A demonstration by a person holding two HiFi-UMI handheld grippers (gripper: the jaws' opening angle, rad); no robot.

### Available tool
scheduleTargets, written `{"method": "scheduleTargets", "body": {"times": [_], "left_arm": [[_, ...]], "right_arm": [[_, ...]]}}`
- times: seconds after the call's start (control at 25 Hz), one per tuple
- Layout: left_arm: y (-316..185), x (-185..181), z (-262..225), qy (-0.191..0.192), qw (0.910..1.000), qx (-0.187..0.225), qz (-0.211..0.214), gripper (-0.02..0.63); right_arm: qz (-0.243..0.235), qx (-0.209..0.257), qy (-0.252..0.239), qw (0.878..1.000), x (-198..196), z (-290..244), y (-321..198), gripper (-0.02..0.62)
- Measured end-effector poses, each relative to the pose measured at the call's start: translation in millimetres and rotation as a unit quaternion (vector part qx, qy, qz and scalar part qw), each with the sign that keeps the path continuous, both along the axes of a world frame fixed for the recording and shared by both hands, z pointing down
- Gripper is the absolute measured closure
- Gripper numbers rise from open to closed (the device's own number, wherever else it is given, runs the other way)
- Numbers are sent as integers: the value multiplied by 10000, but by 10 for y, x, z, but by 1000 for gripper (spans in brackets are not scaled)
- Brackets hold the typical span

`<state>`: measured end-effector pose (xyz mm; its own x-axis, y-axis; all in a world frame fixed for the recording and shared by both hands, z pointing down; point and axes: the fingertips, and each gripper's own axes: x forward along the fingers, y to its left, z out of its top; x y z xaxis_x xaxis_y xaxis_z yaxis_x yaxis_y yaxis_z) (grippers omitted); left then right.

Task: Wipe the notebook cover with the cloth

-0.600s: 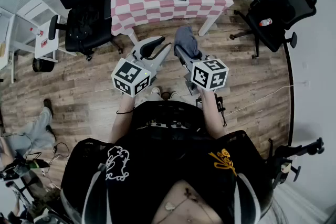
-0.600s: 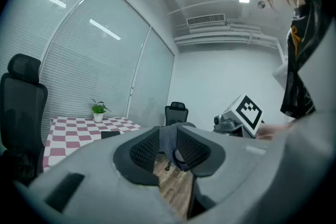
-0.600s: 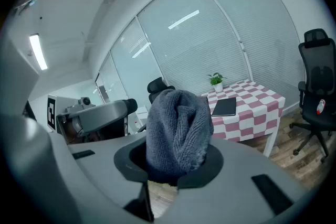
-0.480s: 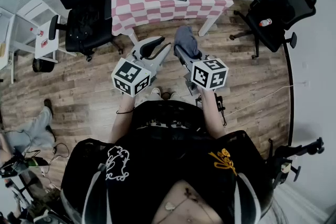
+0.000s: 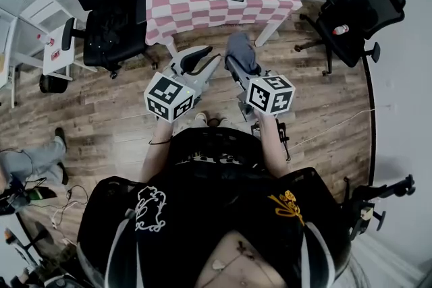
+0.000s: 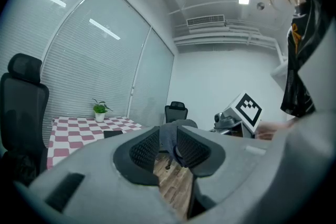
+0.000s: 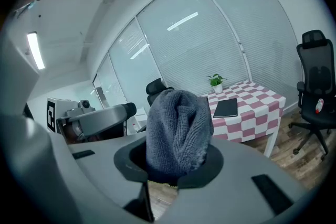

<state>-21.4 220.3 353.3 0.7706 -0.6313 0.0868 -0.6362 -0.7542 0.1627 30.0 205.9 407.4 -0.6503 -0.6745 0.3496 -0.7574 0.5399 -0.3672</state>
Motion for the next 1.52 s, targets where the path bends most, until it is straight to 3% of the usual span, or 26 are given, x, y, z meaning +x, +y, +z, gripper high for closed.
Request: {"method": "scheduleTargets", "body": {"times": [0.44, 0.8, 1.0, 1.24, 1.52], "left_arm": [[-77, -236, 185, 115, 9997, -183, 59, 492], [-397, -179, 282, 241, 9992, -325, 23, 492], [-721, -95, 355, 126, 9992, -369, -60, 492], [-1392, -90, 384, 68, 9980, -451, -446, 492], [-2029, 287, 436, -83, 9968, -615, -512, 492]], "right_arm": [[198, -143, 130, 9996, -75, 153, -45, 522], [234, -322, 208, 9990, 43, 248, -267, 522], [126, -356, 119, 9992, 121, 322, -682, 522], [-75, -381, 51, 9992, 243, 321, -1361, 522], [-80, -542, -74, 9985, 632, 369, -2090, 522]]}}
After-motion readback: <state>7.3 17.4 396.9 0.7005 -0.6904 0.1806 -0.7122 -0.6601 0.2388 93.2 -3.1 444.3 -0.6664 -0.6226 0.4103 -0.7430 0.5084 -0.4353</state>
